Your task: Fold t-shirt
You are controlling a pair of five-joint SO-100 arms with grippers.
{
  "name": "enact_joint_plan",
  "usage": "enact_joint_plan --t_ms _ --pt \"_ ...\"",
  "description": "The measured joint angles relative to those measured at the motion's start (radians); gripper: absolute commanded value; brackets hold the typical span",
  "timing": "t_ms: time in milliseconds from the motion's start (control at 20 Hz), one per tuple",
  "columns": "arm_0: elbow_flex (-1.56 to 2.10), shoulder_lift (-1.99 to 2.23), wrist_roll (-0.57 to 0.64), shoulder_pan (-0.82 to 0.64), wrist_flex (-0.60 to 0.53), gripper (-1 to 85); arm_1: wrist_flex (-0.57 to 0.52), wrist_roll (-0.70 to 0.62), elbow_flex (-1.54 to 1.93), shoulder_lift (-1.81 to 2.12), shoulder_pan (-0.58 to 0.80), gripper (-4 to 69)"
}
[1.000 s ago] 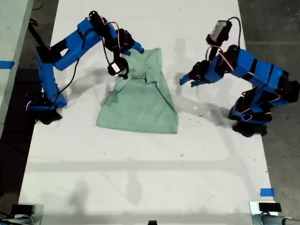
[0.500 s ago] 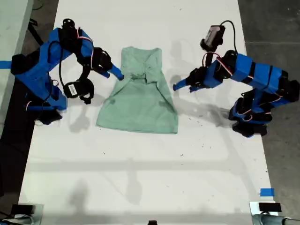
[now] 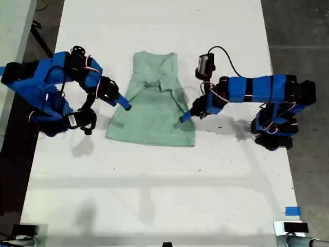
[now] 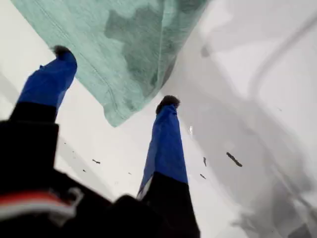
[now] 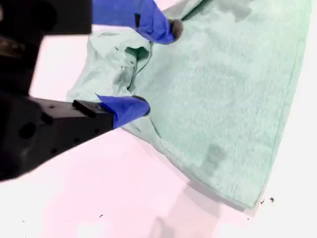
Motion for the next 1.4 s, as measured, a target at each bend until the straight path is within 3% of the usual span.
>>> enact_joint_plan --t_ms 350,450,550,700,800,1100,1400 --pt "0.196 0.155 -0.041 0.003 -0.083 23.7 -0.127 0.0 0.094 -0.086 -0.026 33.3" --pt "0.209 0.156 -0.046 0.008 -0.095 23.6 -0.163 0.0 0.115 -0.124 -0.025 25.0" --pt "0.216 0.156 -0.046 0.009 -0.098 23.5 -0.183 0.0 0.115 -0.175 -0.025 9.4" --pt "0.221 0.156 -0.046 0.009 -0.098 23.4 -0.19 0.008 0.061 -0.236 -0.014 3.9" --pt "0.224 0.156 -0.048 0.009 -0.098 23.3 -0.17 0.014 0.017 -0.268 -0.014 -1.3" --pt "0.232 0.156 -0.051 0.009 -0.107 23.2 -0.054 0.014 -0.034 -0.272 -0.012 -1.3" --pt "0.238 0.156 -0.051 0.009 -0.123 23.1 0.216 0.011 -0.359 -0.288 -0.052 -1.3"
